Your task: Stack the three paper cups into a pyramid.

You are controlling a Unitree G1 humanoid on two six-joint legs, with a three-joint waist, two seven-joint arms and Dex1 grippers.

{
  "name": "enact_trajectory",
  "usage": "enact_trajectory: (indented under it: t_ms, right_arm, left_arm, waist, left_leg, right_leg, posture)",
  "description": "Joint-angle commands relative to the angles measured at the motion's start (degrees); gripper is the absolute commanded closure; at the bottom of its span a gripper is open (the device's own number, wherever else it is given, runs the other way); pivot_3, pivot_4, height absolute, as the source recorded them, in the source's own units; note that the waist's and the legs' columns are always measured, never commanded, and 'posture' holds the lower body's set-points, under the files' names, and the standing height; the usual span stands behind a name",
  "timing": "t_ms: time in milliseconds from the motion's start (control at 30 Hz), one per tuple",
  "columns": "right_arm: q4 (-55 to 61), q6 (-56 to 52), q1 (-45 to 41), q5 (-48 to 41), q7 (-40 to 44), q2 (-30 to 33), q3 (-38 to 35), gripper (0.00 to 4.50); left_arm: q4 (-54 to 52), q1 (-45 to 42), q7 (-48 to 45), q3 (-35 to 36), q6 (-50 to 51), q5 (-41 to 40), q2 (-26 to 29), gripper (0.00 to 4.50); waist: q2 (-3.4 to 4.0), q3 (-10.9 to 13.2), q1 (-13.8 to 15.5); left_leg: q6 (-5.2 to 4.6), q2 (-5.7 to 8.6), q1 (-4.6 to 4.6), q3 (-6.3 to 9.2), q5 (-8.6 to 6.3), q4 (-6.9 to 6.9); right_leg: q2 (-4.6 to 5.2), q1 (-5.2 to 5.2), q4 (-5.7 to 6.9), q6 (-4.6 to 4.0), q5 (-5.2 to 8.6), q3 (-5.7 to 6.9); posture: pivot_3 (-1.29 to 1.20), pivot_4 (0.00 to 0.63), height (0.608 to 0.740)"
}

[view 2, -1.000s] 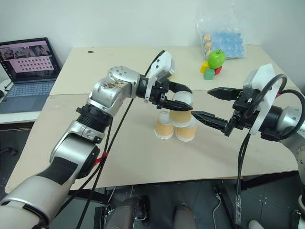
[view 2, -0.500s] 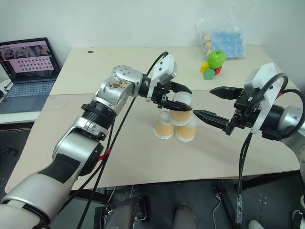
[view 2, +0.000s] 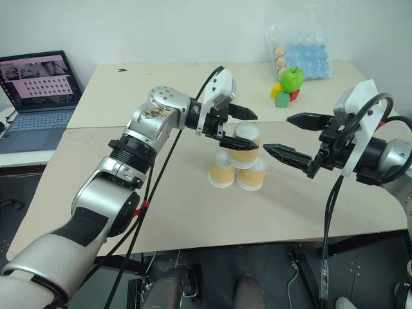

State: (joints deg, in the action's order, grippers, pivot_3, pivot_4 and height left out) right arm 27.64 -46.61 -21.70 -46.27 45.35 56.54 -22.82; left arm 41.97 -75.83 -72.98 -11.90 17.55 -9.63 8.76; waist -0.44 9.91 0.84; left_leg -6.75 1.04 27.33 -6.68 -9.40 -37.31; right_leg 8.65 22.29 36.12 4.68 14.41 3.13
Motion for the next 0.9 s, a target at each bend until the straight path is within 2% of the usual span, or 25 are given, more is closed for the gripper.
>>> enact_trajectory:
  t_ms: [33, 267, 367, 500, 633, 700, 900]
  right_arm:
    - [-0.12, 1.90, -1.25, 0.28, 0.67, 0.85, -0.75, 0.00]
    - [-1.27, 2.81, -0.77, 0.85, 2.37, 0.79, -0.70, 0.00]
    - [-2.33, 3.35, 0.32, 2.30, 3.16, 1.50, -1.02, 0.00]
    - [-5.26, 3.40, 6.30, 4.31, 5.22, 2.99, -6.10, 0.00]
    - [-9.39, 4.95, 12.50, 6.79, 5.97, 2.10, -9.09, 0.00]
    - [-10.38, 6.22, 15.34, 8.10, 6.04, 0.93, -9.76, 0.00]
    - [-11.21, 9.42, 22.47, 10.83, 5.04, -3.10, -11.60, 0.00]
  left_arm:
    - [-4.45, -3.56, 0.28, 3.22, 2.95, -3.23, -0.02, 0.03]
    - [-8.92, -4.74, 1.80, 6.94, 9.30, -6.88, 1.49, 0.03]
    - [-12.08, -2.72, 2.82, 8.05, 11.41, -7.23, 5.08, 0.03]
    - [-21.24, 4.86, 3.83, 12.08, 17.30, -9.80, 14.30, 0.03]
    - [-34.79, 17.68, 5.22, 14.42, 21.25, -11.93, 22.21, 0.03]
    - [-39.03, 23.10, 7.67, 15.91, 22.44, -12.66, 23.88, 0.03]
    - [-50.02, 38.64, 16.00, 18.13, 23.95, -13.29, 24.26, 0.03]
  waist:
    - [0.00, 0.00, 0.00]
    - [0.01, 0.00, -0.14]
    - [0.01, 0.00, -0.19]
    - [0.06, -0.04, -0.73]
    - [0.07, -0.04, -0.75]
    - [0.07, -0.04, -0.36]
    - [0.08, -0.04, 0.10]
  left_leg:
    - [0.00, 0.00, 0.00, 0.00, 0.00, 0.00]
    - [0.06, 0.00, 0.00, 0.00, 0.03, -0.03]
    - [0.23, 0.00, 0.00, 0.00, 0.15, -0.04]
    - [0.21, -0.02, -0.04, -0.03, 0.24, -0.01]
    - [0.15, -0.03, -0.06, -0.04, 0.42, 0.03]
    - [0.54, -0.02, -0.08, -0.01, 0.20, 0.00]
    - [0.60, 0.08, -0.19, 0.06, 0.18, -0.03]
  right_leg:
    - [0.00, 0.00, 0.00, 0.00, 0.00, 0.00]
    - [0.00, -0.01, 0.01, 0.01, -0.01, 0.00]
    - [-0.01, -0.02, 0.04, 0.02, -0.01, -0.01]
    - [-0.05, -0.04, 0.05, 0.02, 0.00, -0.09]
    - [-0.09, -0.03, 0.09, 0.02, -0.01, -0.12]
    - [-0.08, -0.01, 0.05, 0.03, -0.02, -0.11]
    - [0.00, -0.02, -0.03, 0.17, -0.13, -0.12]
  posture:
    - [0.00, 0.150, 0.740]
    - [0.00, 0.150, 0.740]
    - [0.00, 0.150, 0.740]
    - [0.00, 0.150, 0.740]
    - [0.00, 0.150, 0.740]
    - [0.00, 0.150, 0.740]
    - [0.00, 0.150, 0.740]
